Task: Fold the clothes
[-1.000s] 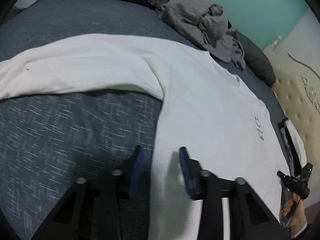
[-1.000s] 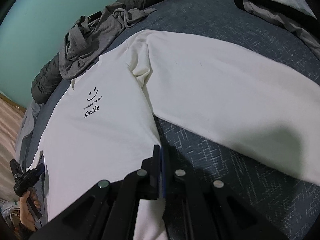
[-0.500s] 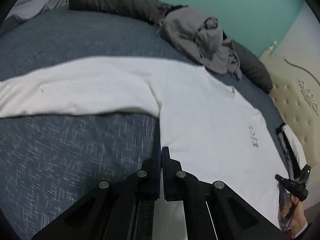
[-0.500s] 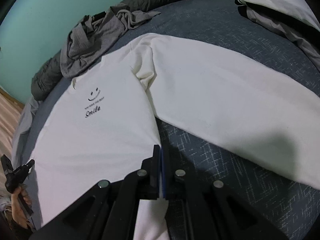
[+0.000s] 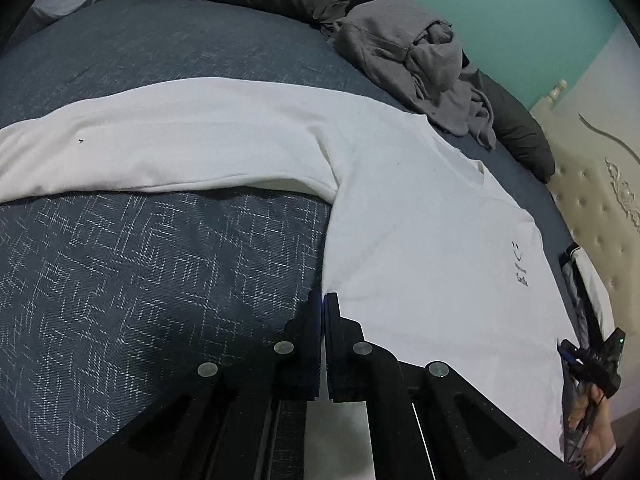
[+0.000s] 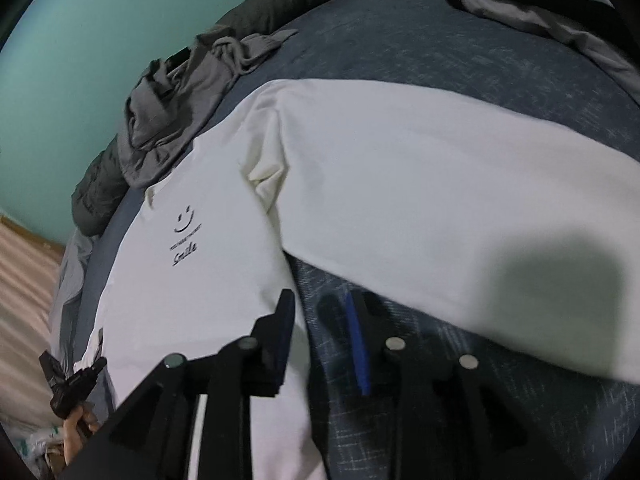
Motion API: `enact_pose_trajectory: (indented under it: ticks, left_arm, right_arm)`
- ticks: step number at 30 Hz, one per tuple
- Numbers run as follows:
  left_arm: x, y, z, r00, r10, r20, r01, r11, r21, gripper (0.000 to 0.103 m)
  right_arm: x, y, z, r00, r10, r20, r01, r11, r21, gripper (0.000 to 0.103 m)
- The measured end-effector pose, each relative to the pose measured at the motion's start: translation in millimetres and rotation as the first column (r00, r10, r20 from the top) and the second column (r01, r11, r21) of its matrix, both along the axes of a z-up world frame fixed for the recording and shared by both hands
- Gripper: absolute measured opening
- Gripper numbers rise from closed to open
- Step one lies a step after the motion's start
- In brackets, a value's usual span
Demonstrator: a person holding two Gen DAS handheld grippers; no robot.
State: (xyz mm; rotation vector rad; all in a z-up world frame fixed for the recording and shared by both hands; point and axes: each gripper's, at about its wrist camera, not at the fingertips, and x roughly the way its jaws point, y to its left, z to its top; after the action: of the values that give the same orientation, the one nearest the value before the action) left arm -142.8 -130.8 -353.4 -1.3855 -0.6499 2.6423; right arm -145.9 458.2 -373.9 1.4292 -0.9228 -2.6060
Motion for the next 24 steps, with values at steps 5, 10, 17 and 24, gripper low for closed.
enact_pose_trajectory:
  ticks: [5,10,17,24]
  left_arm:
    - [-3,1,0,1.0,0.001,0.0,-0.001,1.0,0.0,0.001]
    - [-5,2,0,1.0,0.0,0.001,0.0,1.0,0.004,0.001]
    - [-5,9,2,1.0,-0.019,-0.003,0.019,1.0,0.005,0.001]
    - [-5,3,12,1.0,-0.006,-0.03,0.007,0.999,0.049,0.001]
  right_arm:
    - [-8,-9,-7,0.998,0.049,0.026,-0.048,0.998,-0.029,0.031]
    - [-9,-27,-6,0.988,0.148,0.043,-0.149,0.989,0.018,0.002]
    - [1,-3,5,1.0,0.031,0.0,-0.031,0.997,0.066,0.001]
    - [5,-9,-3,1.0,0.019,0.015,-0.02,0.996,0.084,0.001]
